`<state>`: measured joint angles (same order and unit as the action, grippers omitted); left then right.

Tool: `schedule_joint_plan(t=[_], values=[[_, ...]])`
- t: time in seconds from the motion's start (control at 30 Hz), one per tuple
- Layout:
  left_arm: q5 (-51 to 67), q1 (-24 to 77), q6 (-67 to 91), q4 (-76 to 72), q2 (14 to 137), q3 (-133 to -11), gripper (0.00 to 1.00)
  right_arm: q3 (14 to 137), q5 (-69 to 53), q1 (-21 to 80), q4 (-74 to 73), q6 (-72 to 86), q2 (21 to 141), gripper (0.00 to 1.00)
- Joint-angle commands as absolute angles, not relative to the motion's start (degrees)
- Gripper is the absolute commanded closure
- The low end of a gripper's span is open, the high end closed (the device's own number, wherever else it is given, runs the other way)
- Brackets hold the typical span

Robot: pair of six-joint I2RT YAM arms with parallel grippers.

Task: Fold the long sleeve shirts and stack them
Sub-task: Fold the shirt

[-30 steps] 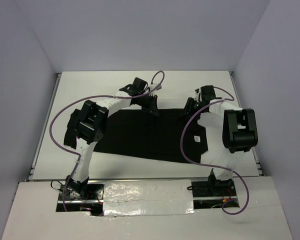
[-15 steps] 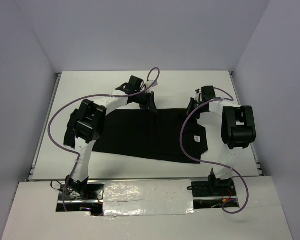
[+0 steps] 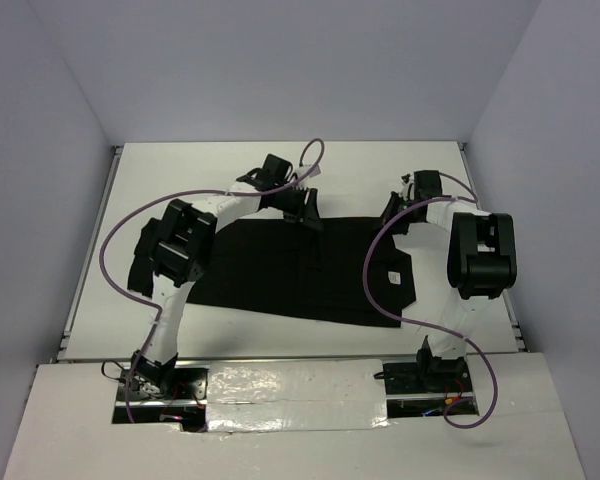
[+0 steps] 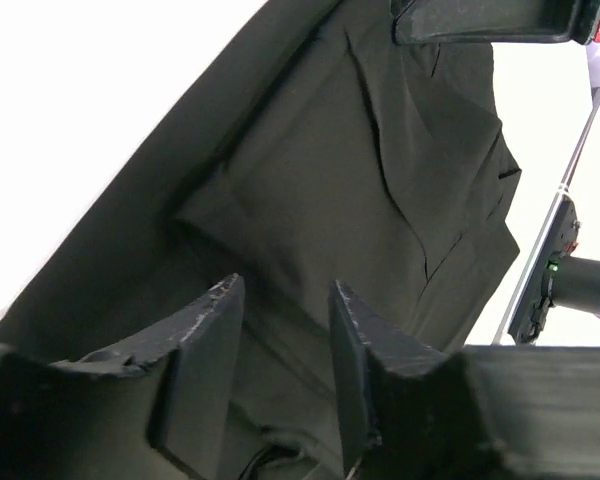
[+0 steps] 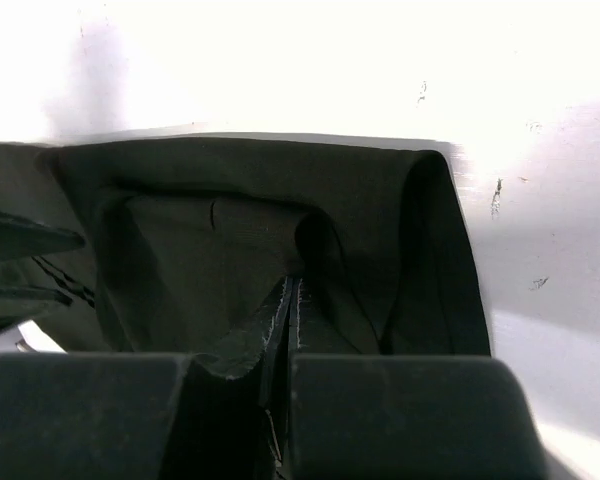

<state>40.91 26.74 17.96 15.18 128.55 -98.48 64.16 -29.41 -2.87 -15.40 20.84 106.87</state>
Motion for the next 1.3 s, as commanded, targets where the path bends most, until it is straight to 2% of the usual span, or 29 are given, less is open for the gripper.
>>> schedule_joint_plan(t=[0.0,0.13,0.27,0.37,0.4,0.47,1.07,1.1,1.13,1.23,1.27], values=[[39.73,27.77,16.79,18.27,131.83,-102.04,0.47,64.25,-30.41,-2.55,-13.62,19.34,103.97,1.00],[39.64,27.77,17.58,17.32,133.24,-102.39,0.46,64.42,-31.55,-2.55,-13.27,19.51,104.15,1.00],[39.90,27.77,19.51,15.65,134.38,-103.71,0.52,64.86,-32.25,-2.64,-12.83,19.78,104.33,1.00],[39.81,27.77,20.30,14.59,134.91,-104.24,0.72,65.39,-32.17,-2.55,-13.44,19.25,104.33,1.00],[39.99,27.69,20.56,14.15,134.83,-104.24,0.85,65.56,-32.08,-2.64,-13.80,18.99,104.33,1.00],[39.90,27.51,21.53,13.10,134.48,-103.89,1.00,65.65,-31.47,-2.64,-13.89,18.28,104.06,1.00],[43.59,24.87,28.30,2.46,133.42,-98.08,0.99,66.27,-31.38,-4.75,-9.05,22.06,104.76,1.00],[43.85,24.87,27.95,3.24,133.68,-98.43,0.95,66.70,-31.55,-4.75,-9.40,21.89,105.11,1.00],[44.12,24.87,27.78,3.77,134.20,-98.61,0.85,66.71,-31.47,-4.83,-9.75,21.71,105.20,1.00],[44.04,24.96,26.99,4.74,134.12,-98.44,0.67,66.27,-31.38,-4.75,-10.54,20.74,104.85,1.00],[43.77,24.96,26.11,5.09,133.95,-98.18,0.65,66.36,-31.46,-4.66,-11.07,20.39,104.85,0.99]])
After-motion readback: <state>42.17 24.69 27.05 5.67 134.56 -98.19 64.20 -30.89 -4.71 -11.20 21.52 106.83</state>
